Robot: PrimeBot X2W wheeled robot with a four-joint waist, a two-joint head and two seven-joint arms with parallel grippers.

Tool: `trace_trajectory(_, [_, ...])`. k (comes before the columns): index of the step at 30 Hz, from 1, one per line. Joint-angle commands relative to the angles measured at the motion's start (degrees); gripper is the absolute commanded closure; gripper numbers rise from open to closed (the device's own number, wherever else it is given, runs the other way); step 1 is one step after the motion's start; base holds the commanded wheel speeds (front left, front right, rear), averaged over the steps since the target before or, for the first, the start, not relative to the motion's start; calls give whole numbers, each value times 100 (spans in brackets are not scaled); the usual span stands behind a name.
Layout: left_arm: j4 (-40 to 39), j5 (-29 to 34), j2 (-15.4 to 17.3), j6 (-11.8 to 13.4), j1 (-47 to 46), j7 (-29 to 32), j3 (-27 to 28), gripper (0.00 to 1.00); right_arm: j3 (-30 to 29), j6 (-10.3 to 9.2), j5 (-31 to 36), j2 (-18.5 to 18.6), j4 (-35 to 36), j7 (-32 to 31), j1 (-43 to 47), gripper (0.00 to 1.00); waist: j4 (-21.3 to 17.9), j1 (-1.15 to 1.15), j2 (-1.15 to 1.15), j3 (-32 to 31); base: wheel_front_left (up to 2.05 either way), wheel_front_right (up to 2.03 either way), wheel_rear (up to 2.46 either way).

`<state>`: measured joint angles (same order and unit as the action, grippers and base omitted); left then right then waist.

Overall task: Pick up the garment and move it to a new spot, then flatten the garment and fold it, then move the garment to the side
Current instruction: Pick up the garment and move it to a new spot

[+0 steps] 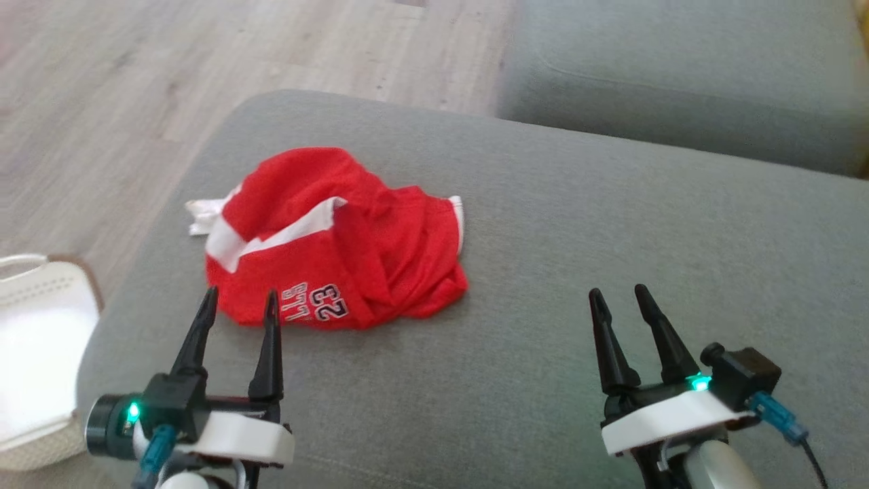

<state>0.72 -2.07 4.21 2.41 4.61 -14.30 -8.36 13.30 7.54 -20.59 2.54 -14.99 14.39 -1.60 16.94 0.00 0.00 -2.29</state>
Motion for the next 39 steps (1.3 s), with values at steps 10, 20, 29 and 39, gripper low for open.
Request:
trace_trajectory(10, [-212,87,70,-112,-167,-70,380,0,229,-5,-150,33,152,61,-142,0,319,0,0,27,0,0,0])
trace_trajectory(20, [496,224,417,-659,-1043,-70,82,0,30,-5,50,33,205,61,-447,0,85,0,0,682,0,0,0])
trace_trajectory(29, [2060,94,1034,-972,-2645,-53,-586,0,-106,-5,190,33,212,61,-798,0,-289,0,0,1295,0,0,0])
trace_trajectory(39, [3225,-394,1449,-988,-3650,245,-1168,0,-67,-5,212,33,229,61,-933,0,-588,0,0,1556,0,0,0])
